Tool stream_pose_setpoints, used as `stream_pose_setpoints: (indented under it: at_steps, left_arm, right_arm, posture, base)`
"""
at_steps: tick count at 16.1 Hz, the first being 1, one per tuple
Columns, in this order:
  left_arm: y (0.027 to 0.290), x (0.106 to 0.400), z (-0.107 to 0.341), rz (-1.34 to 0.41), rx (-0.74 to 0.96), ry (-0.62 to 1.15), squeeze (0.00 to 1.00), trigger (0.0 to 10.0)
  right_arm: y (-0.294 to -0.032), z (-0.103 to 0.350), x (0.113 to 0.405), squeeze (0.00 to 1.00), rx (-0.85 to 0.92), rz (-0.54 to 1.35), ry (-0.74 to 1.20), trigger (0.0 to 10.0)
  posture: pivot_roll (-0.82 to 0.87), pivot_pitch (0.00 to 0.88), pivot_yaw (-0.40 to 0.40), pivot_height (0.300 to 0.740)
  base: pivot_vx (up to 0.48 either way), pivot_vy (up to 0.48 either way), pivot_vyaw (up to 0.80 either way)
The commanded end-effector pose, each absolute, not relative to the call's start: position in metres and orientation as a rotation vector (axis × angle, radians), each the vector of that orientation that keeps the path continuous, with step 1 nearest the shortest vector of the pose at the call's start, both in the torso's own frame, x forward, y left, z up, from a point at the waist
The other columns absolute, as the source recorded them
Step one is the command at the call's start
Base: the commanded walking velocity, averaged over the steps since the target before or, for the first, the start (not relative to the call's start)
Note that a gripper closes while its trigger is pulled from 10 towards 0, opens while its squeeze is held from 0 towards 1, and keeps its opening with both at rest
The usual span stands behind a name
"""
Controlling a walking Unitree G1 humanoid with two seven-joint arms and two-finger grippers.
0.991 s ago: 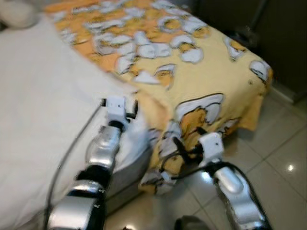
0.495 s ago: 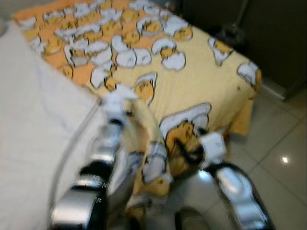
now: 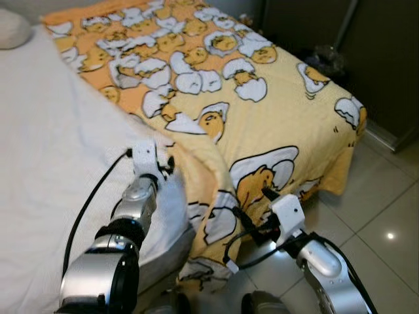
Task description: Clean up the room
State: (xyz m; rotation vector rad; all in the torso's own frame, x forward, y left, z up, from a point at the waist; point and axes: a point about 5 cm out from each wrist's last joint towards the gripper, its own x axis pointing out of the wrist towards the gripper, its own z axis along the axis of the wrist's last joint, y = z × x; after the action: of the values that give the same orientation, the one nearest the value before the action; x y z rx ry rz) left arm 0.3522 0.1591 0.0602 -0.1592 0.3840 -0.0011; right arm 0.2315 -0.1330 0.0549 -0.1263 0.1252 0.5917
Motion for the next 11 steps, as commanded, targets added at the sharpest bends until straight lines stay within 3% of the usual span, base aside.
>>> stream_pose_setpoints:
  at_steps: [1,2,6,8,11]
  left_arm:
    - [0.157,0.357,0.065,-0.033,-0.249,0.396,0.0,10.0]
    - [0.147,0.359,0.069,-0.101,-0.336,0.391,0.0,10.0]
    - [0.133,0.357,0.066,-0.153,-0.374,0.406,0.0,10.0]
    - [0.126,0.355,0.063,-0.149,-0.314,0.425,0.0,10.0]
    - [0.136,0.358,0.066,-0.054,-0.218,0.398,0.0,10.0]
  right_arm:
    - [-0.132,0.056,0.229,0.0,-0.114,0.604,0.126,10.0]
    - [-0.132,0.056,0.227,0.0,-0.112,0.601,0.129,10.0]
    - [-0.133,0.056,0.224,0.0,-0.101,0.606,0.14,10.0]
    - [-0.132,0.056,0.22,0.0,-0.096,0.614,0.147,10.0]
    - [-0.132,0.054,0.217,0.0,-0.095,0.615,0.157,10.0]
  posture:
    - [-0.23,0.134,0.055,0.731]
    - [-0.23,0.135,0.056,0.731]
    - [-0.24,0.146,0.051,0.731]
    - [-0.24,0.158,0.044,0.731]
    - [-0.25,0.165,0.044,0.731]
  base:
    - [0.0,0.0,0.0]
    - [0.0,0.0,0.0]
    - [0.0,0.0,0.0]
    - [0.0,0.0,0.0]
    - [0.0,0.0,0.0]
